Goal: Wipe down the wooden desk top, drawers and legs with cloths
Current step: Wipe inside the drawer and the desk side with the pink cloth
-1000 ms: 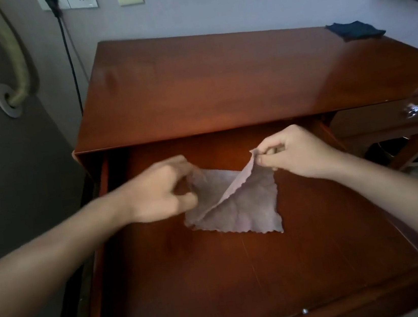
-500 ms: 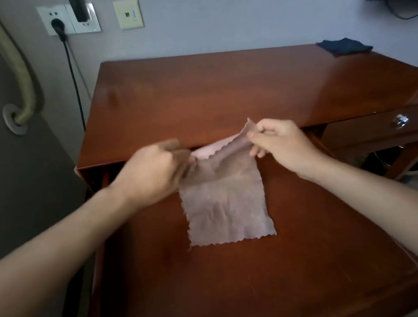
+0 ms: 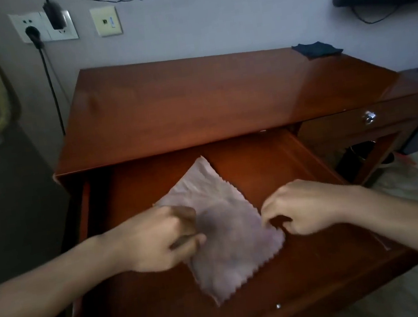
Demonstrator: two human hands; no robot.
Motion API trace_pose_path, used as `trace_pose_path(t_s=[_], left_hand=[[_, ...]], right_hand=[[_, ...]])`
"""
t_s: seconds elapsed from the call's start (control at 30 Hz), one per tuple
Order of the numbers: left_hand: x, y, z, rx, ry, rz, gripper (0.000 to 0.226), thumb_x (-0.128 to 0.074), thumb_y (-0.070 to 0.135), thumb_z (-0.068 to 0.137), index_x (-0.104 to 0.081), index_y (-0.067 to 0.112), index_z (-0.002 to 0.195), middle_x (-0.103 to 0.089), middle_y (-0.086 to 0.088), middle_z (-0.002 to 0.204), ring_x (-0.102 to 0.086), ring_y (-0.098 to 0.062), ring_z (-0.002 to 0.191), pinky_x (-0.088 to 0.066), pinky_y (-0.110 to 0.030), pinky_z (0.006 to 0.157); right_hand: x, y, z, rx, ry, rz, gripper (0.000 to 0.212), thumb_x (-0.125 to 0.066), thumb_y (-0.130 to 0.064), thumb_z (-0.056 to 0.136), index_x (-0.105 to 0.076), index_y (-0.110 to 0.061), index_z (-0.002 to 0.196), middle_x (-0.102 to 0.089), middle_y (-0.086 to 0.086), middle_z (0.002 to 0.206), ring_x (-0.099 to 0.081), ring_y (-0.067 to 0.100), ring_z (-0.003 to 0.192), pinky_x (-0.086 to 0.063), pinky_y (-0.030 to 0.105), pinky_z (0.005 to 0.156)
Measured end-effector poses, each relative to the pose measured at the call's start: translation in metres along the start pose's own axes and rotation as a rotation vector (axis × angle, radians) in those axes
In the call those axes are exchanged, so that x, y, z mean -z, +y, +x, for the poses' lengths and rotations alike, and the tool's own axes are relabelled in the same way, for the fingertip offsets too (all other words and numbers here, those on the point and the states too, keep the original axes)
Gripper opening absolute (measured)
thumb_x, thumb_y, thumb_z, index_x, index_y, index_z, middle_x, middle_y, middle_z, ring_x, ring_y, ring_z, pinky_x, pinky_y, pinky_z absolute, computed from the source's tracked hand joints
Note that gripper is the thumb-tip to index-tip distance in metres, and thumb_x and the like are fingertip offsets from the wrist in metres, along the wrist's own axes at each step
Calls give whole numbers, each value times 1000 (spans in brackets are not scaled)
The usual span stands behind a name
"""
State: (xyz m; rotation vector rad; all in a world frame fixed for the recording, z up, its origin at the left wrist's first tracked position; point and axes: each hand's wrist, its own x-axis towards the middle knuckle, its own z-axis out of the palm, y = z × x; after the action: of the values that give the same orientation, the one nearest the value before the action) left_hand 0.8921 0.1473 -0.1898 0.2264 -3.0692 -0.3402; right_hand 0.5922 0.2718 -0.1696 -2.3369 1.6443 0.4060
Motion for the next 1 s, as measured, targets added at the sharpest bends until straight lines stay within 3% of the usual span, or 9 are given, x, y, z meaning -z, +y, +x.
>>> trace_pose_path(t_s=[0.13,0.23,0.3,0.37,0.47,0.63,0.77,0.87,1.0], left_hand=[[-40,-25,11,149,1,220,53,-28,52,107,-49,29,150,-44,5,142,-51,-17,130,-45,-30,106],[-51,-15,18,233,-200,223,63,-22,59,108,-13,33,165,-13,-9,169,-12,-29,157,-18,-46,126],[-50,-11,19,215,-207,133,59,-24,57,108,-18,36,163,-11,-2,171,-7,-24,158,-22,-46,127],[-44,-19,14,210,-87,72,52,-30,47,102,-49,31,148,-38,5,159,-35,-17,148,-44,-41,113],[-39,-44,1,309,96,115,49,-34,35,90,-69,20,119,-62,3,134,-63,-20,121,-60,-41,87],[-36,-68,5,559,-52,257,62,-31,45,102,-46,12,152,-40,-10,161,-38,-33,148,-34,-45,121],[-35,-85,4,655,-59,181,83,-4,54,89,-28,22,161,-24,-2,169,-24,-28,155,-24,-43,125],[-40,-92,3,656,-59,125,80,-4,51,90,-23,25,163,-18,0,171,-18,-26,157,-18,-42,127],[-43,-91,3,687,-75,122,70,-5,49,98,-13,31,165,-8,2,173,-5,-28,159,-7,-47,129]], right_hand=[[1,-2,18,-79,185,-143,50,-47,-9,72,-72,-35,106,-68,-13,108,-64,17,97,-54,36,80],[-5,-19,52,-56,512,-31,33,-54,-10,83,-75,-28,103,-70,-10,106,-67,21,93,-53,34,71],[-16,-37,79,34,521,91,38,-50,-19,95,-67,-23,128,-64,-7,132,-60,17,119,-53,37,92],[-33,-49,99,59,399,242,50,-39,-30,106,-40,-23,155,-37,-7,162,-28,10,149,-24,31,123],[-58,-37,114,-59,269,154,67,-21,-57,106,-1,-30,164,8,-12,170,19,7,154,11,39,126],[-46,-2,140,-414,209,148,86,-14,-79,95,10,-32,162,24,-4,168,27,25,153,14,54,123],[-53,-57,125,-82,204,103,95,-22,-86,90,12,-33,162,31,-7,165,35,25,150,21,52,120],[-51,-48,126,-17,255,35,96,-28,-81,92,-2,-23,164,16,-5,170,24,19,154,14,47,123],[-28,20,169,-414,341,24,84,-21,-75,92,-17,-26,161,-27,11,160,-21,38,149,-15,55,122]])
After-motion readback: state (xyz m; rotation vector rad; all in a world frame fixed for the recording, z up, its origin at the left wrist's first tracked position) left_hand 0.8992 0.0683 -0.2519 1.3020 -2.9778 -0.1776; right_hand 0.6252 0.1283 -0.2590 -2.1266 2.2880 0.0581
